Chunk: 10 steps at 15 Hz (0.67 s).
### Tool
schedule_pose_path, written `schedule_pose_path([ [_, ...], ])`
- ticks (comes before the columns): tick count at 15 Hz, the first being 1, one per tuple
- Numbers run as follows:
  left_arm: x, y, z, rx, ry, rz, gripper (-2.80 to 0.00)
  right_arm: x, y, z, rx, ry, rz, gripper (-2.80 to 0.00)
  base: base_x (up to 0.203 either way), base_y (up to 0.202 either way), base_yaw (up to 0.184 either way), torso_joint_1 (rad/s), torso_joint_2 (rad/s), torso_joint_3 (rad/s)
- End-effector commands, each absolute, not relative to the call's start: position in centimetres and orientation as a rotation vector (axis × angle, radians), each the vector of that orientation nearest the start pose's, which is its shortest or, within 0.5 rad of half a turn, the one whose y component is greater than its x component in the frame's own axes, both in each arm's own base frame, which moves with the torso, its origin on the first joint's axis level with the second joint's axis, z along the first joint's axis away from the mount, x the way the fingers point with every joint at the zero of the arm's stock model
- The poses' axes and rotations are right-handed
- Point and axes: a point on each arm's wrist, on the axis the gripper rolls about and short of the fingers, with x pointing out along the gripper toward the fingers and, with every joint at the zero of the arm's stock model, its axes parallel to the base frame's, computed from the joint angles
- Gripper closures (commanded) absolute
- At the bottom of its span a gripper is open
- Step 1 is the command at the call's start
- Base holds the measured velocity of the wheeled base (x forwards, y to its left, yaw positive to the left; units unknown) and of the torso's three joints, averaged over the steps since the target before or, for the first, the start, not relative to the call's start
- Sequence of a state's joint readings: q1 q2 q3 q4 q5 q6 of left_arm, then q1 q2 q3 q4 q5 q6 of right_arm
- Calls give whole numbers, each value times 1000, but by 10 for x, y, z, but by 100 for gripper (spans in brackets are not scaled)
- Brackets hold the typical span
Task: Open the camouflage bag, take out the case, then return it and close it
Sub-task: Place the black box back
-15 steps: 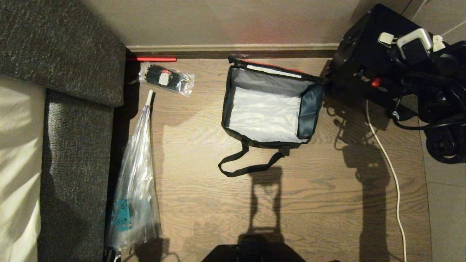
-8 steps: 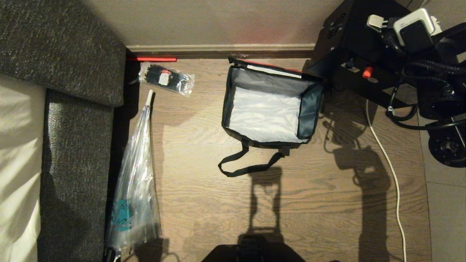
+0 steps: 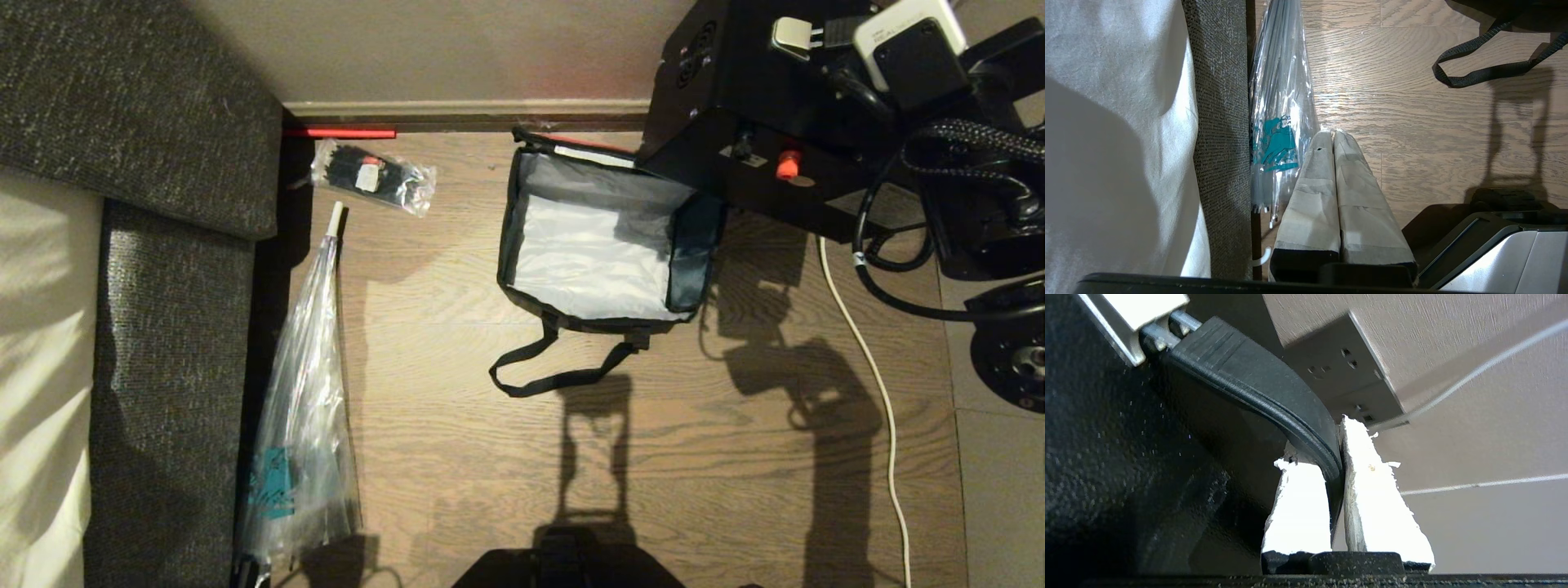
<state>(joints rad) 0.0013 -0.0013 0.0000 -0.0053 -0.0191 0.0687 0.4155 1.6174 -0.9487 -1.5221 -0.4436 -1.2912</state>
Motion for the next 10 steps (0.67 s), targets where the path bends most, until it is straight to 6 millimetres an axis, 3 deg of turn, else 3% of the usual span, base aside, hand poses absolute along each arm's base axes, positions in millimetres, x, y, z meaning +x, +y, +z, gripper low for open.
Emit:
schedule_pose_path([
  [1, -23, 0, 76, 69, -5, -17, 0, 237, 107, 327, -848, -626, -481, 0, 0, 0, 0, 0, 0, 0],
  [10, -23, 0, 76, 69, -5, -17, 0, 226, 146, 315, -822, -619, -352, 0, 0, 0, 0, 0, 0, 0],
])
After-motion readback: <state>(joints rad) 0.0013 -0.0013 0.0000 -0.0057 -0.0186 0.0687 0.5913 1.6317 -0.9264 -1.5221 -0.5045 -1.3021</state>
